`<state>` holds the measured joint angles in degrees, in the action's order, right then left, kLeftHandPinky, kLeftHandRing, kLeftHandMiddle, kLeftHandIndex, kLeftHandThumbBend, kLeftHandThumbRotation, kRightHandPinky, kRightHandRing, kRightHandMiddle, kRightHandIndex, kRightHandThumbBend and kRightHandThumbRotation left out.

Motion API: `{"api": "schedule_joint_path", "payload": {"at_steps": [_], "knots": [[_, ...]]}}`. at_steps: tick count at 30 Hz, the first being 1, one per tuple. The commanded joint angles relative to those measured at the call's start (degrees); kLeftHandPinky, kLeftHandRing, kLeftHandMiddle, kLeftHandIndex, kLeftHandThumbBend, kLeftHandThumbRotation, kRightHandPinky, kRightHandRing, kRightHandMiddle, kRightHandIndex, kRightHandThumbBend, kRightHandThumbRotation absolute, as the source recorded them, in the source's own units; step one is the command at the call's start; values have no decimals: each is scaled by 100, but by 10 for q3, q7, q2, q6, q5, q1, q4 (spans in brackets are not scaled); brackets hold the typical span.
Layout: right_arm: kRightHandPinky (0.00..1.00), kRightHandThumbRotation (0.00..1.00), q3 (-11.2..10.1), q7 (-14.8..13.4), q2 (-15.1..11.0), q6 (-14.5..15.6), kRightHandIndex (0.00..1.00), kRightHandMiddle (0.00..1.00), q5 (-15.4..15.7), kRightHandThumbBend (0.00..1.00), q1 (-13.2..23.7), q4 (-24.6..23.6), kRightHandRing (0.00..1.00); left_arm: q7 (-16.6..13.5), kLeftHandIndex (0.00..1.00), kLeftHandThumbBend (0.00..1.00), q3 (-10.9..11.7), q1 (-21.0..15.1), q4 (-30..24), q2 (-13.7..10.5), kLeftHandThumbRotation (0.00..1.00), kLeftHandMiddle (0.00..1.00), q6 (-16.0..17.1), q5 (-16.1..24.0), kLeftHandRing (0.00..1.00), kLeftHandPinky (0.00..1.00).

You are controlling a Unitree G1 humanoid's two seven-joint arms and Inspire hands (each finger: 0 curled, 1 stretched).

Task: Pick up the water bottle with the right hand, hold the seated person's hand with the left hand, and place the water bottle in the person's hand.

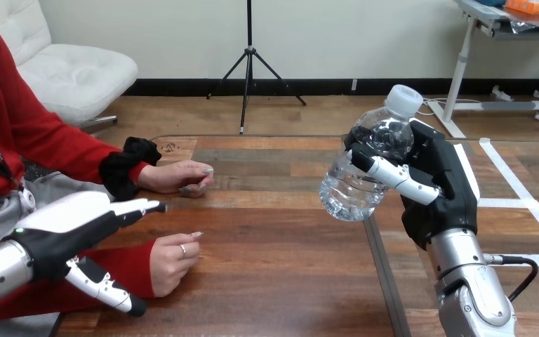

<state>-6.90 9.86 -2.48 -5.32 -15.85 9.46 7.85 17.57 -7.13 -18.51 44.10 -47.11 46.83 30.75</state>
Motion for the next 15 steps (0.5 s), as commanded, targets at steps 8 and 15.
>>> {"api": "schedule_joint_path", "payload": {"at_steps": [8, 15], "knots": [[31, 0, 1, -15, -7, 14, 36, 35, 8, 78, 39, -85, 33, -45, 95, 100, -36, -83, 63, -6, 38, 98, -14, 39, 96, 92], [31, 0, 0, -20, -7, 24, 35, 35, 11, 77, 39, -102, 32, -70, 96, 100, -58, -103, 95, -2, 38, 99, -17, 60, 97, 93]]}}
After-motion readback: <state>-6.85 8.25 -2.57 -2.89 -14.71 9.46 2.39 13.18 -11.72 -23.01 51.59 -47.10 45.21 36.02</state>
